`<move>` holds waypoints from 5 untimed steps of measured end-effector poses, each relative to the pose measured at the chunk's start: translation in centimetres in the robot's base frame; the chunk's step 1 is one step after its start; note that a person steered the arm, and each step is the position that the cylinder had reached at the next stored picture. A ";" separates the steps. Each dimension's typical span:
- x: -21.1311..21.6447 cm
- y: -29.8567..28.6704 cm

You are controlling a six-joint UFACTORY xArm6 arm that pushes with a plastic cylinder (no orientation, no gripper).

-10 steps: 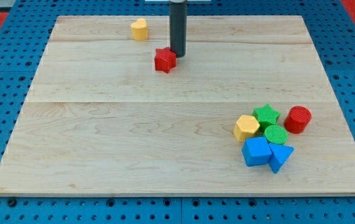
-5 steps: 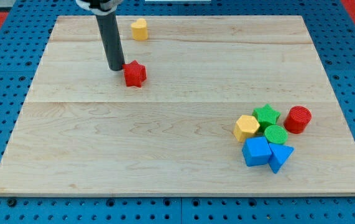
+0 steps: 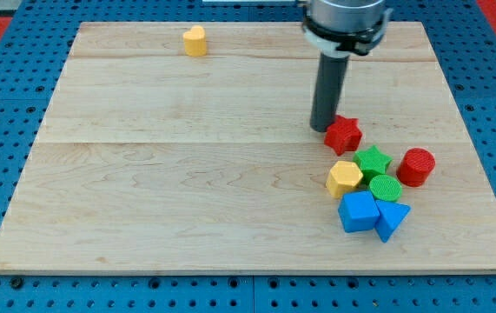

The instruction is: Push the red star to the top of the hexagon

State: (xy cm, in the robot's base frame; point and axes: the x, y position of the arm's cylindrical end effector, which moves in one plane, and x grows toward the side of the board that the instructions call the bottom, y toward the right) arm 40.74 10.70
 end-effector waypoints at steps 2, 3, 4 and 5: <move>1.6 4.2; 3.2 3.6; -2.2 4.5; -8.8 2.5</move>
